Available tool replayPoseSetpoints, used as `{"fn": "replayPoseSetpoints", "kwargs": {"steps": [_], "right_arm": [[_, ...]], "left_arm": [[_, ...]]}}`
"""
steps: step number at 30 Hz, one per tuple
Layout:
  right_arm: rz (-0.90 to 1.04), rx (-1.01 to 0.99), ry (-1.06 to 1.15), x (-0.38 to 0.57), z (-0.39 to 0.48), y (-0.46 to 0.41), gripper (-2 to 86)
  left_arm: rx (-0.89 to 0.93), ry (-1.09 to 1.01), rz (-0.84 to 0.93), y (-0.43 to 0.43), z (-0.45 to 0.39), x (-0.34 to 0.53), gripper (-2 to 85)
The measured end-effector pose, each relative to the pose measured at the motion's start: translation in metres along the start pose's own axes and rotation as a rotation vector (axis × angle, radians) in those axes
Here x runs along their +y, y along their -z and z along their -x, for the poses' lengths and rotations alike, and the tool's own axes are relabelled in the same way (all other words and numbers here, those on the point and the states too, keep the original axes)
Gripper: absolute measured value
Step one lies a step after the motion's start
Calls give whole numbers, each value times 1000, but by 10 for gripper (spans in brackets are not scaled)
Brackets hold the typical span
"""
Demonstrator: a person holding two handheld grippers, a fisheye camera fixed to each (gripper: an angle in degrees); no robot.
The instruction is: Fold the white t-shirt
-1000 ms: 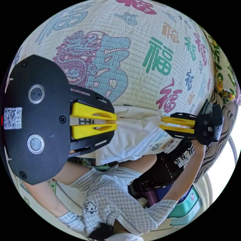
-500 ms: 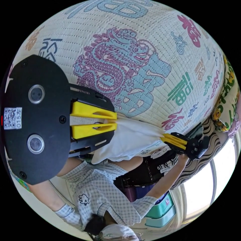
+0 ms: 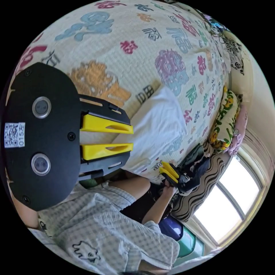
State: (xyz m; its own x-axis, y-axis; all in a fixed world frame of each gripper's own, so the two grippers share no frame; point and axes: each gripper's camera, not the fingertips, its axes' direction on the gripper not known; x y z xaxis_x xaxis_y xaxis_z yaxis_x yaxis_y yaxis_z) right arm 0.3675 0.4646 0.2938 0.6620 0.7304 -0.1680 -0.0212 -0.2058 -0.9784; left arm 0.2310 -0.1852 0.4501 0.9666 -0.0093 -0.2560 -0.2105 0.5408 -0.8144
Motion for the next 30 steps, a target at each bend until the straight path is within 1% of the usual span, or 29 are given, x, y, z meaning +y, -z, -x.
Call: {"fn": "replayPoseSetpoints", "kwargs": {"steps": [1,2,3,4,6,7,8,9,11,13,15,16,18,20,21,23,25,27,29,30], "right_arm": [[-15,-5,-33,8,3,-21,77],[1,-26,-57,14,2,-42,72],[15,-36,-68,17,2,-52,70],[35,-56,-88,24,2,-69,67],[94,-58,-131,39,2,-91,56],[116,-33,-149,52,5,-101,43],[143,-3,-173,66,9,-110,32],[162,13,-189,73,10,-115,27],[228,67,-243,105,15,-134,8],[272,74,-290,128,16,-148,2],[256,92,-324,146,19,-154,0],[208,82,-332,153,24,-154,0],[111,64,-344,159,30,-150,2],[-51,82,-348,161,39,-142,5],[-86,86,-350,161,40,-141,6],[-165,69,-367,154,39,-147,6],[-157,52,-384,146,33,-161,6],[-90,58,-422,140,25,-183,4],[75,117,-440,138,19,-215,-2],[95,132,-441,139,19,-221,-2]], "left_arm": [[-8,3,-4,-6,-18,1,54],[-16,-4,10,-19,-54,-2,52],[-34,-47,70,-31,-90,-10,52],[-65,-78,112,-38,-109,-15,51],[-274,-198,281,-66,-175,-29,49],[-319,-234,331,-74,-189,-30,48],[-400,-293,427,-90,-212,-31,46],[-452,-327,471,-100,-233,-30,45],[-510,-356,471,-103,-262,-30,43],[-549,-353,477,-101,-286,-33,40],[-593,-338,486,-97,-318,-37,33],[-608,-345,489,-96,-327,-37,30],[-705,-435,535,-100,-365,-35,20],[-802,-527,588,-112,-390,-30,15],[-859,-582,619,-121,-404,-24,11],[-915,-655,652,-133,-422,-14,5],[-976,-720,665,-141,-437,-4,-1],[-1027,-765,652,-143,-448,10,-6],[-1037,-771,619,-139,-450,18,-7],[-1033,-758,593,-134,-448,23,-7]]}}
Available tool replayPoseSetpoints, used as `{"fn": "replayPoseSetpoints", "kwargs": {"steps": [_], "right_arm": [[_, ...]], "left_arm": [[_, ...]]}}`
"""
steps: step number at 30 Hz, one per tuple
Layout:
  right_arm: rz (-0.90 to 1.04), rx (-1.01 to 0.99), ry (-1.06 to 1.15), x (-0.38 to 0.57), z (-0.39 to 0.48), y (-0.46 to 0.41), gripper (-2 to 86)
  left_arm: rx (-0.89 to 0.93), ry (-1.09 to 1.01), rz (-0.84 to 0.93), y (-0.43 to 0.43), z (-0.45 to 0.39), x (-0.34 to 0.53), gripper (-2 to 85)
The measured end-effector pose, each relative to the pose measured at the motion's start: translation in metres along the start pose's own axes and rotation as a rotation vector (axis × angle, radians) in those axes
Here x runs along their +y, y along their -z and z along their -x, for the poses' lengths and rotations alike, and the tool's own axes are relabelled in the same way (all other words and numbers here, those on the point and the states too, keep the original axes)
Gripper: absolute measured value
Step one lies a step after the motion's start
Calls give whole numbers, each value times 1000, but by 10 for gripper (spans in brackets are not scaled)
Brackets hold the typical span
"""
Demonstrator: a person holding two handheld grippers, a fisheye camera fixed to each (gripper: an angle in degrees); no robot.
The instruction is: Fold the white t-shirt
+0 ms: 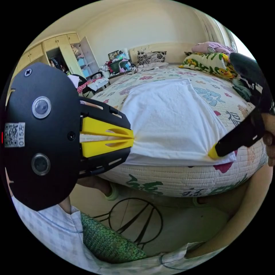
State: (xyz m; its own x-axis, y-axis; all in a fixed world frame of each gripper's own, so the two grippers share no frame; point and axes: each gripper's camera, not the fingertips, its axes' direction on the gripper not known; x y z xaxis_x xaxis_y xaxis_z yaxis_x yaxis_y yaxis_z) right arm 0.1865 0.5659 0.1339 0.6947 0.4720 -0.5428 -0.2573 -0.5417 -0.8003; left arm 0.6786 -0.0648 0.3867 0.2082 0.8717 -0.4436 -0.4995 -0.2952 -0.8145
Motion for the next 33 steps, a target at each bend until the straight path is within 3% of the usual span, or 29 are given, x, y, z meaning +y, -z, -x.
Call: {"fn": "replayPoseSetpoints", "kwargs": {"steps": [4,8,10,13,17,21,25,33], "right_arm": [[-27,-92,-125,15,-18,-11,-4],[31,-6,-152,27,-21,-26,-1],[-39,-9,-122,32,-15,-22,5],[-199,-100,-112,36,-14,-12,39],[-246,-74,-214,25,-33,-26,108],[-234,-65,-253,21,-45,-45,61],[-220,-73,-266,28,-59,-56,5],[-222,-119,-319,60,-99,-73,-2]], "left_arm": [[20,48,-26,-7,3,19,-6],[35,66,-48,-27,3,45,-4],[78,118,-77,-39,12,65,-2],[294,332,-189,-57,52,118,5],[641,721,-331,-131,100,220,28],[906,908,-283,-238,92,272,54],[934,972,-279,-288,81,300,35],[1017,962,-204,-383,50,356,23]]}}
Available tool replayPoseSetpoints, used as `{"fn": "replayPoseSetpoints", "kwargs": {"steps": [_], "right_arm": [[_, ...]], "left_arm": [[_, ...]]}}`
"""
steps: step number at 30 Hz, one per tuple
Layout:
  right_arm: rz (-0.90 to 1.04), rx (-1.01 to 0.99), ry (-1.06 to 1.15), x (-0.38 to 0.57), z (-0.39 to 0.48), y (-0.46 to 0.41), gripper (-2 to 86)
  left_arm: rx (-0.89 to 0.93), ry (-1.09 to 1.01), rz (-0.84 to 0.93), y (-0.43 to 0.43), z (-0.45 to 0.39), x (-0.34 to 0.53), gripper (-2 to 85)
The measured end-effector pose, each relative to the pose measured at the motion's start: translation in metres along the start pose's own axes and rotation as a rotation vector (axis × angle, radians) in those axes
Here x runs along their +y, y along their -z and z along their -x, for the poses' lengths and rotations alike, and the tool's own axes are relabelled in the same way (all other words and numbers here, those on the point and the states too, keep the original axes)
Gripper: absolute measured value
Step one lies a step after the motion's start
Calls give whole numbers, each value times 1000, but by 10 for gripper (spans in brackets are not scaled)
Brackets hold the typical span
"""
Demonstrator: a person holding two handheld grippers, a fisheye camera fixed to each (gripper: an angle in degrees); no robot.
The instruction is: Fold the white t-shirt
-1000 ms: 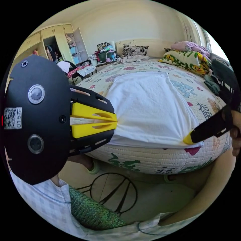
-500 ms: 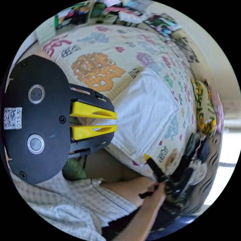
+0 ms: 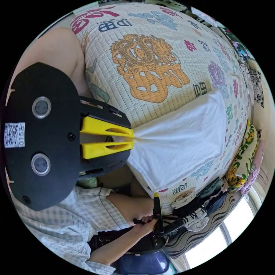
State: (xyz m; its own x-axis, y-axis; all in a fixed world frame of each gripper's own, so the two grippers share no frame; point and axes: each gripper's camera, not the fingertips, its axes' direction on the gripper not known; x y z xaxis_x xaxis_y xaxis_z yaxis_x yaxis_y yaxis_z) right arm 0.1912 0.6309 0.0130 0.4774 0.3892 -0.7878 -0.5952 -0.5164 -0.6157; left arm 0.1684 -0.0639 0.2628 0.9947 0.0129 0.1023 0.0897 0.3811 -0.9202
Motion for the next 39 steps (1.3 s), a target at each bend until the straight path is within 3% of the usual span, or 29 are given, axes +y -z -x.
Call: {"fn": "replayPoseSetpoints", "kwargs": {"steps": [3,9,18,21,26,29,33,35,39], "right_arm": [[-56,-134,-22,5,-22,7,5],[-223,-371,161,-23,-35,46,68],[-223,-444,266,-170,-42,64,143],[-179,-439,257,-219,-50,52,155],[-76,-399,252,-279,-67,33,114],[-63,-560,309,-300,-67,29,128],[-20,-535,332,-323,-57,22,84],[-2,-613,302,-335,-53,19,48],[-29,-535,402,-334,-28,41,25]], "left_arm": [[101,48,-83,4,46,11,33],[238,113,-355,42,156,-6,68],[487,219,-384,-32,309,-124,113],[462,266,-341,-74,340,-154,120],[555,208,-298,-133,355,-192,118],[645,178,-305,-161,357,-211,107],[726,153,-275,-187,347,-235,72],[724,129,-267,-186,336,-242,50],[676,-36,-313,-147,285,-246,31]]}}
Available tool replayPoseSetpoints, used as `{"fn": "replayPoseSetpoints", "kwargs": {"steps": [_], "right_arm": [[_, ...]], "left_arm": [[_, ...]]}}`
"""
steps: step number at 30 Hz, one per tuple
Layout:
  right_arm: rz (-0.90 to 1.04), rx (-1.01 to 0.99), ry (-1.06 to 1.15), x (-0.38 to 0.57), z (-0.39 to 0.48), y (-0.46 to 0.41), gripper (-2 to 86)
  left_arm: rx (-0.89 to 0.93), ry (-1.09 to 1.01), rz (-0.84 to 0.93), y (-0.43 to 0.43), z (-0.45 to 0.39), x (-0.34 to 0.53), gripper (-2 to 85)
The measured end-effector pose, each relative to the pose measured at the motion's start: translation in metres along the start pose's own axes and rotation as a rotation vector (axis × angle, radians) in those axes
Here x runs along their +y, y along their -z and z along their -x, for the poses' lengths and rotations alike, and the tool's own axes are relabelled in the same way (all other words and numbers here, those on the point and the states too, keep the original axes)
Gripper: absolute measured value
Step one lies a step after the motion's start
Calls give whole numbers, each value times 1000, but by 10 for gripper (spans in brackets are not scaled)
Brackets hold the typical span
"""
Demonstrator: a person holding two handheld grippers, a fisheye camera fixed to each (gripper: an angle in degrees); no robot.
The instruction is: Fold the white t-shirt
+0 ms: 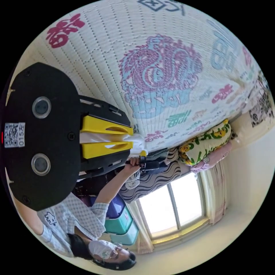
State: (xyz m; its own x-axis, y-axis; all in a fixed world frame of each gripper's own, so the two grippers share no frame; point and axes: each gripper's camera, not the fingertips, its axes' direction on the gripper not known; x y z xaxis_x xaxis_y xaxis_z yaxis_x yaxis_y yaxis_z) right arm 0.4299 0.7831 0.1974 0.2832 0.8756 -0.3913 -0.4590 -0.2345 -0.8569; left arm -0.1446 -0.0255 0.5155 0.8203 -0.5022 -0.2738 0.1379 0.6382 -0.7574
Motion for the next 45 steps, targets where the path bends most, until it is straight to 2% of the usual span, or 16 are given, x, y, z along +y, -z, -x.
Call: {"fn": "replayPoseSetpoints", "kwargs": {"steps": [4,8,11,14,18,23,31,32,36,37,40,42,45], "right_arm": [[-4,-4,219,16,66,26,15],[95,73,437,67,143,30,12],[199,193,511,112,179,11,11],[293,236,485,145,187,-18,12],[368,289,415,162,179,-52,17],[489,367,300,159,168,-91,38],[452,393,191,161,189,-73,74],[426,402,172,164,193,-66,73],[286,333,205,162,219,-56,42],[241,295,246,156,231,-60,25],[231,207,305,129,246,-93,7],[316,203,296,114,244,-122,0],[486,370,221,110,226,-158,-5]], "left_arm": [[1,-240,-1,-1,-92,13,26],[-100,-549,103,-32,-211,68,24],[-184,-692,232,-75,-272,122,23],[-277,-755,359,-124,-306,167,26],[-392,-731,496,-190,-317,201,38],[-444,-678,604,-247,-317,211,53],[-474,-552,689,-255,-325,212,71],[-459,-515,673,-248,-325,210,70],[-403,-476,377,-230,-341,186,62],[-382,-465,352,-235,-340,181,61],[-300,-403,428,-290,-316,166,58],[-394,-341,494,-322,-285,172,46],[-413,-273,494,-320,-250,188,11]]}}
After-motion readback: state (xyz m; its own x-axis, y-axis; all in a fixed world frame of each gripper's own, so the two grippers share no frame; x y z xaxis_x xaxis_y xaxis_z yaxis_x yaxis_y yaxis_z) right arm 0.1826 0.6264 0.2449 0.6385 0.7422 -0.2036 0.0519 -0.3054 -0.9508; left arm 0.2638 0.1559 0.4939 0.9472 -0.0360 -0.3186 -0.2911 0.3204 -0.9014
